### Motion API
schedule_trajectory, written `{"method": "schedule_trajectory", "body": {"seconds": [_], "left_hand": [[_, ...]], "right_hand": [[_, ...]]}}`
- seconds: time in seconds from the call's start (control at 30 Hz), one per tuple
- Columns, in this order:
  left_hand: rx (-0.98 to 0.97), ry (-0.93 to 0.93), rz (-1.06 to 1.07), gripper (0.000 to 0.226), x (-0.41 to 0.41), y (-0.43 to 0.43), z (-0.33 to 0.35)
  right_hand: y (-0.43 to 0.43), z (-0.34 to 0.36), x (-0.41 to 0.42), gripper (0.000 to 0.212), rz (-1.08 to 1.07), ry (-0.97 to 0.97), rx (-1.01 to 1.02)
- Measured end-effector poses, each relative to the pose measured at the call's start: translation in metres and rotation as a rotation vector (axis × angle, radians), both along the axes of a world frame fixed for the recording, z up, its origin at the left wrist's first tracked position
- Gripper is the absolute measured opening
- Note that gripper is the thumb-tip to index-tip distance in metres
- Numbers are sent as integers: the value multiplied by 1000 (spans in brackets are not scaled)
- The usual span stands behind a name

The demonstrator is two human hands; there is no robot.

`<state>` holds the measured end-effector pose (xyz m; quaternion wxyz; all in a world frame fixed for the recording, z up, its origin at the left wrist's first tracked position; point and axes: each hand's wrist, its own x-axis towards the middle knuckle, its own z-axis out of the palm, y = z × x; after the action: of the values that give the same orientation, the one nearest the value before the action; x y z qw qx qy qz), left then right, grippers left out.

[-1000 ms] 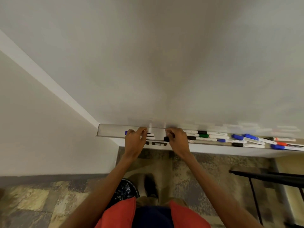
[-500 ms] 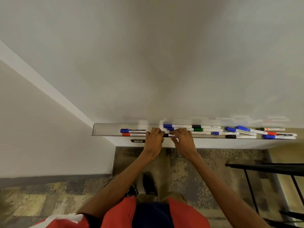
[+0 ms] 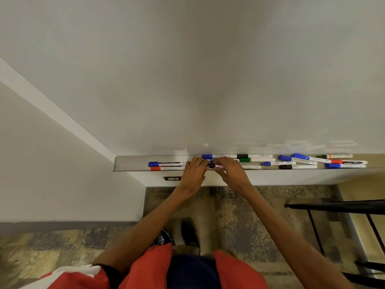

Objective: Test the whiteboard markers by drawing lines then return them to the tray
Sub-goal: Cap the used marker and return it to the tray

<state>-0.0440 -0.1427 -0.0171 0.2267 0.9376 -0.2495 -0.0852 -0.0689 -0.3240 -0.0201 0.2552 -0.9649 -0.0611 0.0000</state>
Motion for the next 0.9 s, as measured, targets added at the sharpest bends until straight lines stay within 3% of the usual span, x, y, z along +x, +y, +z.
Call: {"method": "schedule_trajectory", "body": {"seconds": [0.2,0.43,0.8,0.9], "left_hand": [[-106,-25,-46,24,-10,-18,17],[-310,151,-91,32,-40,-51,44],[-374,34,-135,26,-96,-94,82],[-401,5,-146,25,-105,-105,93]], "right_hand": [[-18,17,-22,29,26,-80,20],[-57,43,-56,29,46,-222,-75],[-104,75,-112,51,-18,-175,-159],[-118,84,-123,57,-65,-259,-148]]}}
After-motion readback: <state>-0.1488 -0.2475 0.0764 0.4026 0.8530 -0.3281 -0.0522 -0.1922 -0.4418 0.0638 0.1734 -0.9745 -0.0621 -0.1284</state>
